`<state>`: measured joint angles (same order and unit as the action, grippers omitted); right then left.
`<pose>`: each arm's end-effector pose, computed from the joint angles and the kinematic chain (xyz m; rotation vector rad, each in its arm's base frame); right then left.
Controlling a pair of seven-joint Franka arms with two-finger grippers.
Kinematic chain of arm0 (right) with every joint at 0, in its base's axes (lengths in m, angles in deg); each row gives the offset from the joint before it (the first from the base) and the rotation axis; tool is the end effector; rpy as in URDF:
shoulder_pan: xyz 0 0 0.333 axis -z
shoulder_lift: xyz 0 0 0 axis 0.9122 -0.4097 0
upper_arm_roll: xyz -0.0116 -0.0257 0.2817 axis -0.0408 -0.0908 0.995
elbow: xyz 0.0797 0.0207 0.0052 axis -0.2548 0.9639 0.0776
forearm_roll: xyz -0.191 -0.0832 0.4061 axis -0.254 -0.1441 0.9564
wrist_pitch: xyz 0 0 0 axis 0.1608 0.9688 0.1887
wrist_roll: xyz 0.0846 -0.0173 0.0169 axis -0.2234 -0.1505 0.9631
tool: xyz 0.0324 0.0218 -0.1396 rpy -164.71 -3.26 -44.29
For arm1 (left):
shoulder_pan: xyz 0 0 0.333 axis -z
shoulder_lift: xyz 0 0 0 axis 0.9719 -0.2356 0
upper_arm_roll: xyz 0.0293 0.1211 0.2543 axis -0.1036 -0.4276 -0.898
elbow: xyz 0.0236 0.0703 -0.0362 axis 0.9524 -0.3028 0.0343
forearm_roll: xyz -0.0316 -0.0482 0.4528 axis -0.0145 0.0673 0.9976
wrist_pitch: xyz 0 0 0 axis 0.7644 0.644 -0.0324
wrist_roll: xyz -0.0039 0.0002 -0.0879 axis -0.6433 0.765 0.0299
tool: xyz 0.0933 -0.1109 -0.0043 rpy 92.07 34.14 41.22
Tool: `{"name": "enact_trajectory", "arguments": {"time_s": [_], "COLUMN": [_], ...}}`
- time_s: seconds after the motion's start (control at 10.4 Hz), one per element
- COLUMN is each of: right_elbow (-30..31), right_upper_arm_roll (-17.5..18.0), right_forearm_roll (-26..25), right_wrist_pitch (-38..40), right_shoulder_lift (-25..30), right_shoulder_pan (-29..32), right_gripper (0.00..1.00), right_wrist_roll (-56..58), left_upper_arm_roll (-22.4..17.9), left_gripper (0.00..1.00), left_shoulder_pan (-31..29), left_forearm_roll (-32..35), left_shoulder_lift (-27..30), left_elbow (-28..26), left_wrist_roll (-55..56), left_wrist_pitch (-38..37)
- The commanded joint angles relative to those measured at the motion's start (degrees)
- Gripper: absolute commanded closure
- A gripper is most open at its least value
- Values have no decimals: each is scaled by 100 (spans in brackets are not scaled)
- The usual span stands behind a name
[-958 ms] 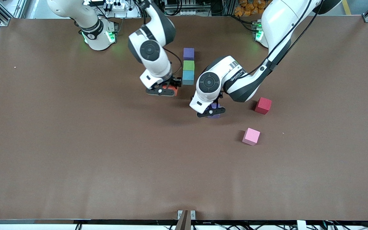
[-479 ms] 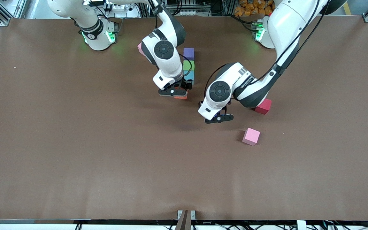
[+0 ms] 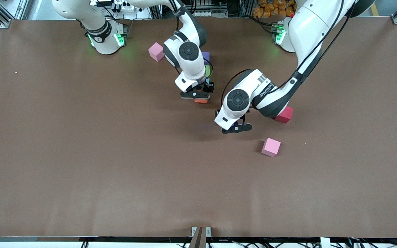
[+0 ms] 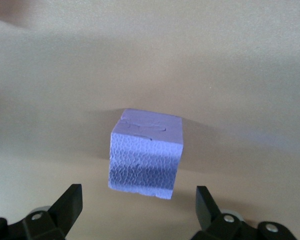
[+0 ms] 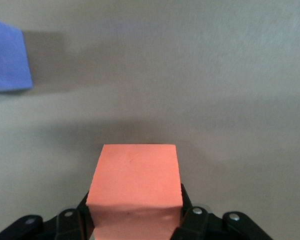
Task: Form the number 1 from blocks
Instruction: 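Place the orange cube after the cyan cube while the left gripper grasps purple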
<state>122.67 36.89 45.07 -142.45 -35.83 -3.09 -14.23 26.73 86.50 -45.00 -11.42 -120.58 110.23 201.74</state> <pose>0.3796 0.5392 0.1123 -3.0394 0.1705 0.0865 0.5148 -0.4267 0.1338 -3.0489 -0.1939 0.3901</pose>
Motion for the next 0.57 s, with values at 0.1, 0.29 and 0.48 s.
{"name": "enact_trajectory", "arguments": {"time_s": [0.1,0.29,0.48], "right_elbow": [-114,-114,-105], "right_upper_arm_roll": [134,134,134], "right_forearm_roll": [341,351,351], "right_wrist_pitch": [-18,-27,-27], "right_shoulder_lift": [-144,-144,-144], "right_shoulder_pan": [-44,-44,-44], "right_gripper": [53,27,0], "right_wrist_roll": [-234,-234,-243], "left_upper_arm_roll": [-43,-52,-52], "left_gripper": [0,0,0], "left_shoulder_pan": [-63,-63,-63], "left_forearm_roll": [137,242,322], "left_shoulder_lift": [-159,-203,-247], "left_elbow": [-46,-194,-274], "left_wrist_roll": [-68,-76,-76], "left_wrist_pitch": [294,382,531]}}
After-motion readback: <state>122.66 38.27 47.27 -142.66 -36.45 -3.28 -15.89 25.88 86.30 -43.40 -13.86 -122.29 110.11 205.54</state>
